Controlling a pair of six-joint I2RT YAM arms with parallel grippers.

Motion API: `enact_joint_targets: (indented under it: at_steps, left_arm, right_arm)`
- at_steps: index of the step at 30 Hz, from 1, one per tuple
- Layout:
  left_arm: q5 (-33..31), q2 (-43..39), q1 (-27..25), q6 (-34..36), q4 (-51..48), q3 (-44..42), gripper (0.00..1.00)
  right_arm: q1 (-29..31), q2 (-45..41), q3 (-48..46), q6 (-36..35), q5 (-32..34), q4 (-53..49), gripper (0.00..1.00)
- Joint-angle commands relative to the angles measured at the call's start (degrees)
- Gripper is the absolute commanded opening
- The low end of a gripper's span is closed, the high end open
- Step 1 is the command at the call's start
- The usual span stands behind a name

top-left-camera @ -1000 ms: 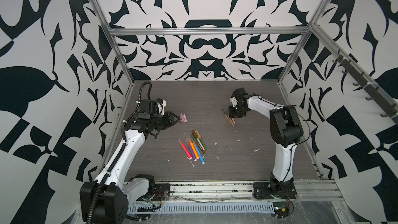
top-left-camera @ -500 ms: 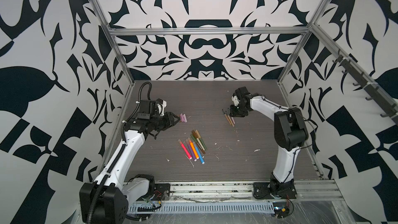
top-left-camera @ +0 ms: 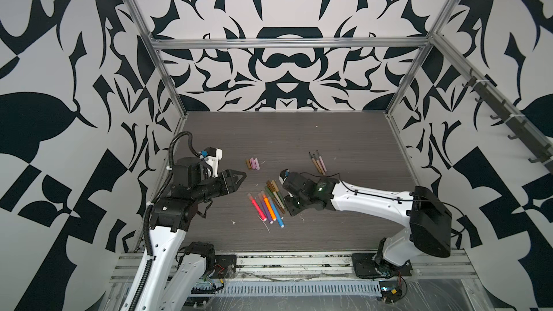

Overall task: Open the pen caps
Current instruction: 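Move the right gripper over the green marker with tan cap while the left arm advances, then grasp the green marker with the right gripper and lift it upright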

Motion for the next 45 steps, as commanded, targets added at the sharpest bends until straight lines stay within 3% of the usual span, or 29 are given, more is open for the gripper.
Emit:
enact_joint_targets:
  at_steps: [1,15,23,32,45]
  left_arm:
    - [-0.1,-1.6,0.0,0.5,-0.4,-0.7,0.49]
    - [-1.1,-2.0,0.0,0.7,-0.9,-0.6,0.49]
    - [-1.9,-2.5,0.0,0.5,-0.8,-0.7,0.5]
    - [-1.6,-2.3,0.0,0.4,-0.7,-0.8,0.5]
    - [-2.3,-2.8,0.0,0.1,-0.8,-0.9,0.5]
  right_arm:
    - [0.1,0.9,-0.2,5.2,6.4,1.0,0.36]
    - [0.0,14.7,9.7,1.9,8.6,-2.0,0.33]
    - [-0.6,14.3,10.6,1.7,10.1,-3.9,0.31]
    - [-1.5,15.6,10.8,0.6,5.2,-1.7,0.31]
    - [-4.0,15.6,7.8,2.2,6.5,-1.7,0.29]
